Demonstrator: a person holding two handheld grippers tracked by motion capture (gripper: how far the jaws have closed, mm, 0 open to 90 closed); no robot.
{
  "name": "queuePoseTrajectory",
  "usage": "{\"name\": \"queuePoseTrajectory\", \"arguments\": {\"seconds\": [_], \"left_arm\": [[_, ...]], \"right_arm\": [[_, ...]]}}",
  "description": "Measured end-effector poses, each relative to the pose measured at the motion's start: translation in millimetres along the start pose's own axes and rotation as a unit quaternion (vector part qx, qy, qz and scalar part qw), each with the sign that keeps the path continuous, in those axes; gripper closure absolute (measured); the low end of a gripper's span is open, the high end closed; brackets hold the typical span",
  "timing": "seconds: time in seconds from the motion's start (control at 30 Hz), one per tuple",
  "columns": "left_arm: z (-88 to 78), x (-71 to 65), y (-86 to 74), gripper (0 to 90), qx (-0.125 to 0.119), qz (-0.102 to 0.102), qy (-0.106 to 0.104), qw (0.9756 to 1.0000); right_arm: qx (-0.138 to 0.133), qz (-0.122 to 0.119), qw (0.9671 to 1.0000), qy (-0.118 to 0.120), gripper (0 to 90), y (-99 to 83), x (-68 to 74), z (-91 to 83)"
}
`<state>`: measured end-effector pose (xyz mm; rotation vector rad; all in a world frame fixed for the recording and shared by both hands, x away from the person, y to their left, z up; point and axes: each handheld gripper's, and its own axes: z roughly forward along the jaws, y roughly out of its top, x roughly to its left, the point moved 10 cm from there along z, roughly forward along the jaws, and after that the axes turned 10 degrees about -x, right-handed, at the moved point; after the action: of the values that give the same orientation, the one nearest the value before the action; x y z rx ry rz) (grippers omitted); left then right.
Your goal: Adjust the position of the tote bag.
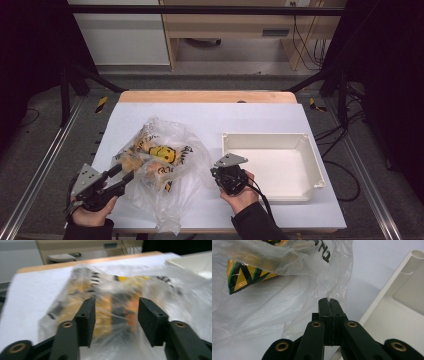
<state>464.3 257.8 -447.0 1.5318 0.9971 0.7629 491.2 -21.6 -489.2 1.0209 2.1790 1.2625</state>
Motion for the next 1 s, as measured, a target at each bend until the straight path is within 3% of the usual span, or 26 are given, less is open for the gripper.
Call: {"name": "queuePoseTrajectory", "arguments": {"seconds": [0.17,0.3,0.37,0.5,0.57,0.67,0.73,0.8,0.9,1.0], "left_arm": [[-4.5,29.9,2.3,41.8,-0.007,0.002,0.061,0.9981],[-3.9,55.2,-15.9,40.4,0.046,-0.003,0.089,0.995],[-1.7,62.0,-29.1,38.7,0.082,-0.005,0.082,0.9933],[2.5,64.1,-45.8,39.3,0.119,0.006,0.069,0.9904],[4.9,63.4,-53.4,44.8,0.143,0.016,0.066,0.9874],[8.5,65.7,-62.0,66.2,0.172,0.019,0.071,0.9824],[12.4,67.7,-66.0,79.9,0.185,0.009,0.065,0.9806],[16.4,70.0,-69.4,89.8,0.197,0.011,0.062,0.9784],[22.5,72.2,-66.3,90.0,0.196,0.022,0.064,0.9782],[31.6,75.3,-56.2,90.0,0.184,0.035,0.067,0.98]], "right_arm": [[-0.001,-0.006,0.9999,0.009,90.0,0.8,5.6,-6.6],[-0.004,-0.006,0.9999,0.013,90.0,0.7,7.4,-12.0],[-0.003,-0.005,0.9999,0.016,90.0,0.6,7.7,-13.4],[0.0,-0.007,0.9998,0.018,90.0,-1.5,9.3,-12.8],[0.001,-0.008,0.9998,0.019,90.0,-2.6,10.6,-12.2],[0.003,-0.007,0.9997,0.022,90.0,-3.7,12.4,-12.9],[0.004,-0.007,0.9997,0.024,90.0,-4.2,13.4,-13.8],[0.004,-0.006,0.9996,0.026,90.0,-4.5,14.5,-15.1],[0.004,-0.005,0.9995,0.032,90.0,-5.7,16.7,-18.8],[0.005,-0.004,0.9991,0.042,90.0,-9.1,19.2,-24.7]]}}
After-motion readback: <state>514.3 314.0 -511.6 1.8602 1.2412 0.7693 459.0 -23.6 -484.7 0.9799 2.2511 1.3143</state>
